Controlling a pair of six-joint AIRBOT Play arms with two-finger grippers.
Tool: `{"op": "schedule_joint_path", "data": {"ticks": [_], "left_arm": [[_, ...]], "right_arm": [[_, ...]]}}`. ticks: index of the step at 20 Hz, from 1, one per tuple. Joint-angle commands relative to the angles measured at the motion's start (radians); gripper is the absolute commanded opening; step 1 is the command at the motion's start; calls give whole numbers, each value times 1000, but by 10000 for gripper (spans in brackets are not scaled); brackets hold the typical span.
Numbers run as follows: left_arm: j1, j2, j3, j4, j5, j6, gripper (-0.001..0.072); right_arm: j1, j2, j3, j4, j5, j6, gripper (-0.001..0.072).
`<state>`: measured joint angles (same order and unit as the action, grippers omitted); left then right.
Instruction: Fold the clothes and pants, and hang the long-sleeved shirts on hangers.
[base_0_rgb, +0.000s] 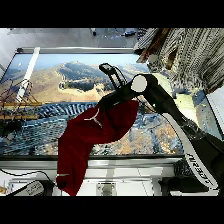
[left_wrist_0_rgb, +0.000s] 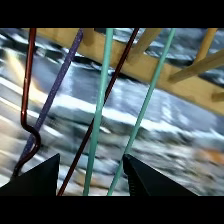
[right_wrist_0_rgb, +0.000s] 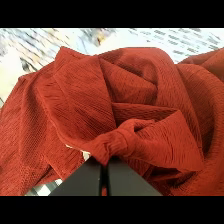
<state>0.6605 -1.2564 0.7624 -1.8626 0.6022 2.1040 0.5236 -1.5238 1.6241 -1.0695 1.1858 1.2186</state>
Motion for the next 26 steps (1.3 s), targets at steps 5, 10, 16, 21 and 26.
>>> {"op": "schedule_joint_path", "data": {"ticks": [5,10,16,21,26], "left_arm": [[0,-27,0,-42,7,6,65],[5,34,22,-25,136,5,23],[49,442,64,-23,305,-9,23],[-31,790,64,-150,560,138,22],[-181,939,63,-228,822,141,23]], "right_arm": [[1,0,0,0,-1,0,38],[1,0,0,0,-1,0,38],[1,0,0,-1,-65,4,38],[-17,0,0,-66,-143,80,38],[-116,1,0,-66,-174,158,36]]}}
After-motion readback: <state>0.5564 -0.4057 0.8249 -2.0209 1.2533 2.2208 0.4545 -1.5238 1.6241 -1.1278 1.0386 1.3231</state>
